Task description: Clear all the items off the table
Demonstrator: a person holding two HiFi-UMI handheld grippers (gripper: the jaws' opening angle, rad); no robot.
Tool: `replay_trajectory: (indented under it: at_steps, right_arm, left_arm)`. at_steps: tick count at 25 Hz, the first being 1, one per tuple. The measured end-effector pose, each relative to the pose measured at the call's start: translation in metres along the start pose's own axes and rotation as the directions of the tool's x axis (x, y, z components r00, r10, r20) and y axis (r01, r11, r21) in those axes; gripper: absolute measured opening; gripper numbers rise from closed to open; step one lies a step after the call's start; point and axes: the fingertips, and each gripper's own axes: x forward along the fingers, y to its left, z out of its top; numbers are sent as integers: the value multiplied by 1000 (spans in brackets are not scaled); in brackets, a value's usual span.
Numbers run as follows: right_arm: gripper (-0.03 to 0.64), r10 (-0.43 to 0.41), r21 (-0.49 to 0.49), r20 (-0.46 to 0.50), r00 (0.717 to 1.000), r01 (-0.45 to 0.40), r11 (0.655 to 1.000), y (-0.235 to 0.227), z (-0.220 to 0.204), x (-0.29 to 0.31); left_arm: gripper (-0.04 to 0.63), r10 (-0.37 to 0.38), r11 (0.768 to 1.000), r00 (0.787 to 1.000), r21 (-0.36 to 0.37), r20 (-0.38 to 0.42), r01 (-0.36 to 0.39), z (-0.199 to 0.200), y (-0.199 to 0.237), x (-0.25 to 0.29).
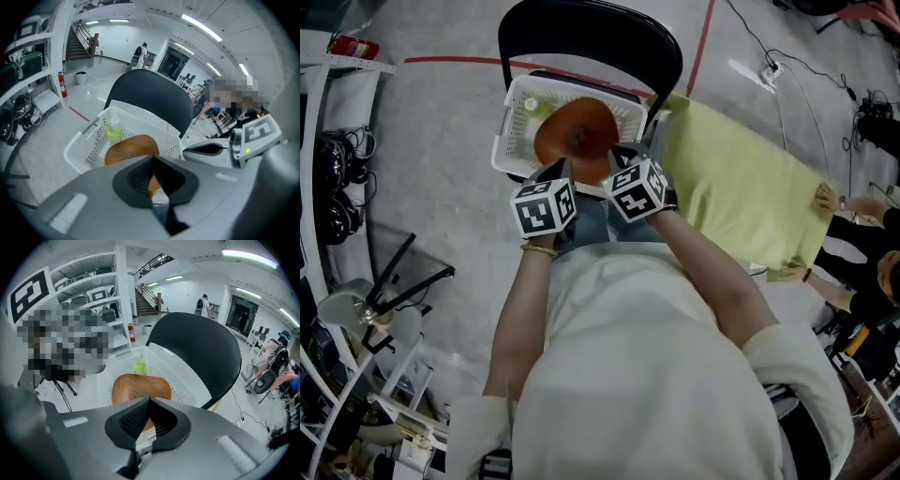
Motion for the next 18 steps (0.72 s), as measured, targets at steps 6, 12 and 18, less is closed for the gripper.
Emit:
replay_trajectory:
  at_steps: [6,12,18]
  right_arm:
    - [-2,-18,34,0,1000,18,999,-1,10,-8]
    - [-2,-23,93,13,1000,22,995,9,26,-14]
    - [-3,-30,115,19,999,28,993,19,38,-18]
  left_arm:
    - [9,-26,999,1000,47,-17,26,9,0,-6]
    - [9,-45,993,999,104,-31,48,21,13,-16]
    - [9,-59,986,998,156,-36,64,34,26,-24]
